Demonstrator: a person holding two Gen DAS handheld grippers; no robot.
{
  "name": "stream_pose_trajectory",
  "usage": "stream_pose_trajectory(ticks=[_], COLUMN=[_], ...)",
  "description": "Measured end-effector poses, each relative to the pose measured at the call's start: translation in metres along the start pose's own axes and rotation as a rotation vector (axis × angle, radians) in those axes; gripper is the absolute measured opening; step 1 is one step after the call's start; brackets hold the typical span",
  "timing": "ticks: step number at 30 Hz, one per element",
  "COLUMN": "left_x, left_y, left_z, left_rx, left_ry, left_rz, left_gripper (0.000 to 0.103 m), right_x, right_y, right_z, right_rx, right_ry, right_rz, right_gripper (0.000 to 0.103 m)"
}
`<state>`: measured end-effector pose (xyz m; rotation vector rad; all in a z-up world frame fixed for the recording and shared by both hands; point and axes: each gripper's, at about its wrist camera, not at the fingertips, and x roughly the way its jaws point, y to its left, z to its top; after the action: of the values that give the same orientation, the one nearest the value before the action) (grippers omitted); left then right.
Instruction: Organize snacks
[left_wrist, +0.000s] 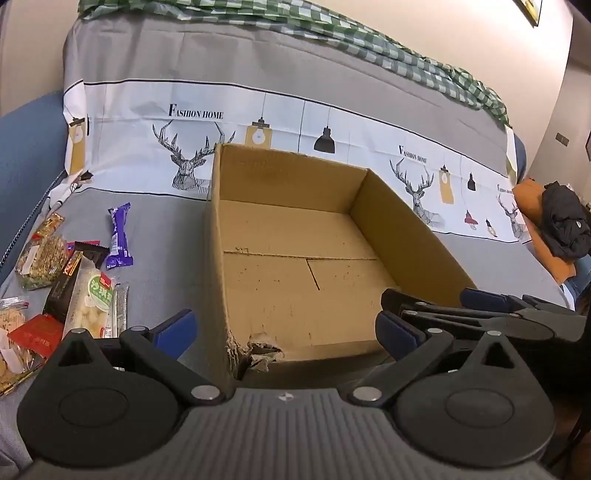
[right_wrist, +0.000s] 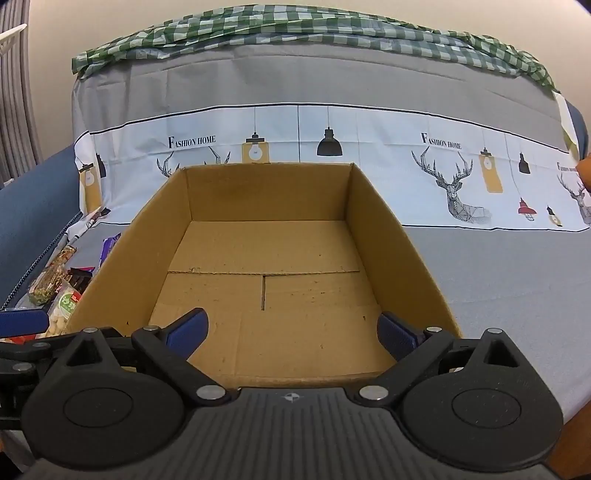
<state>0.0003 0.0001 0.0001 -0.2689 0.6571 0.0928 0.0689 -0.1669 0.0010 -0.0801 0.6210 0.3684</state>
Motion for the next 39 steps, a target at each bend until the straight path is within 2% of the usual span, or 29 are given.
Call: stream_pose_trajectory(ticks=[13, 14, 18, 31, 36, 38, 39], left_x=[0.000, 0.000, 0.000, 0.001, -0.005, -0.009, -0.012], left_y=[0.004, 0.004, 0.004, 0.005, 0.007, 0.009, 0.011], left_z=[0.003, 0.001, 0.001, 0.000, -0.001, 0.000, 0.001], left_rx=[-0.014, -0.012, -0.009, -0.009, 0.009, 0.021, 0.027], left_ry=[0.028, -0.002, -0.014, -0.012, -0.060, -0.076, -0.087], left_rz=[0.005, -0.001, -0.001, 0.000, -0.008, -0.012, -0.016], left_gripper=[0.103, 0.103, 0.103, 0.103, 0.103, 0.099, 0.089], right_x=[0.000, 0.000, 0.000, 0.000, -0.002, -0.004, -0.005], right_y=[0.001, 0.002, 0.002, 0.001, 0.003, 0.005, 0.007], right_z=[-0.006, -0.006, -0.006, -0.005, -0.004, -0.004, -0.003], right_rx=[-0.006, -0.008, -0.008, -0.007, -0.009, -0.013, -0.018], right_ry=[0.007, 0.002, 0.000, 0.001, -0.015, -0.028, -0.027], right_rz=[0.013, 0.010, 0.011, 0.014, 0.021, 0.023, 0.027], right_gripper=[0.098, 0.098, 0.098, 0.098, 0.096, 0.094, 0.090])
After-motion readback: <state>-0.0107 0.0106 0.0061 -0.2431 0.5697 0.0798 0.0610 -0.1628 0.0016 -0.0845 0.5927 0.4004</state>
